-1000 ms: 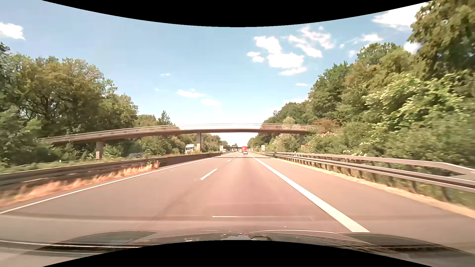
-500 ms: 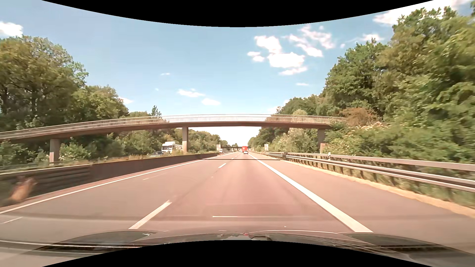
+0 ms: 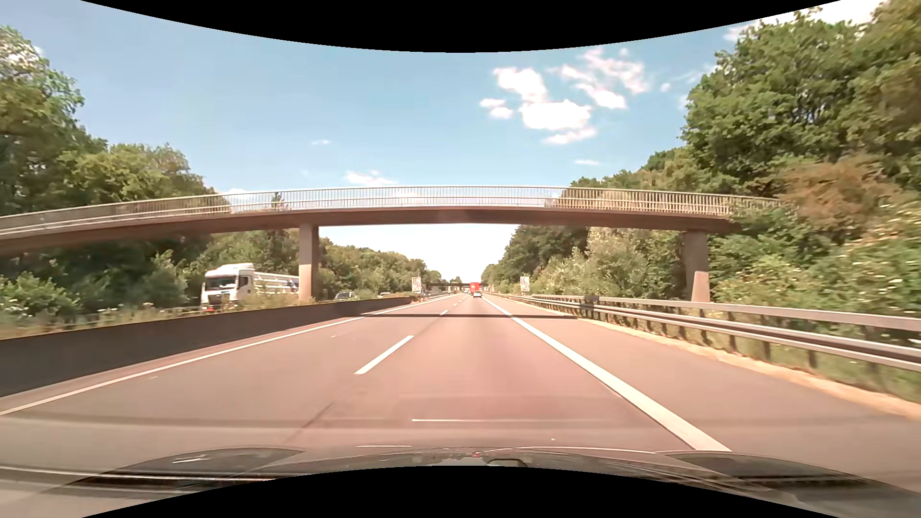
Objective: Follow the waypoints while adhering to traffic rules and regulations
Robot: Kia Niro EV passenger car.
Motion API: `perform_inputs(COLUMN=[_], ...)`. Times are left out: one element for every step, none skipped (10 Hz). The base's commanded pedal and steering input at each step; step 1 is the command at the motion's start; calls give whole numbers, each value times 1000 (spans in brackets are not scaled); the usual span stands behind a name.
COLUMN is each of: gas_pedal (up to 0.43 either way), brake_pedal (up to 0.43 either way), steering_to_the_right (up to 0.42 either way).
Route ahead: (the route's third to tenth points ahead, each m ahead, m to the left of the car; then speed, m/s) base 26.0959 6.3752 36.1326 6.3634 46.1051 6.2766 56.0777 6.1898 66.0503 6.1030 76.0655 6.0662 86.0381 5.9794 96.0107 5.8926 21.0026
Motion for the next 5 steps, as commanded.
perform_inputs(gas_pedal=[118, 118, 118, 118, 118], brake_pedal=[0, 0, 0, 0, 0], steering_to_the_right=[-3, -3, -2, -2, -2])
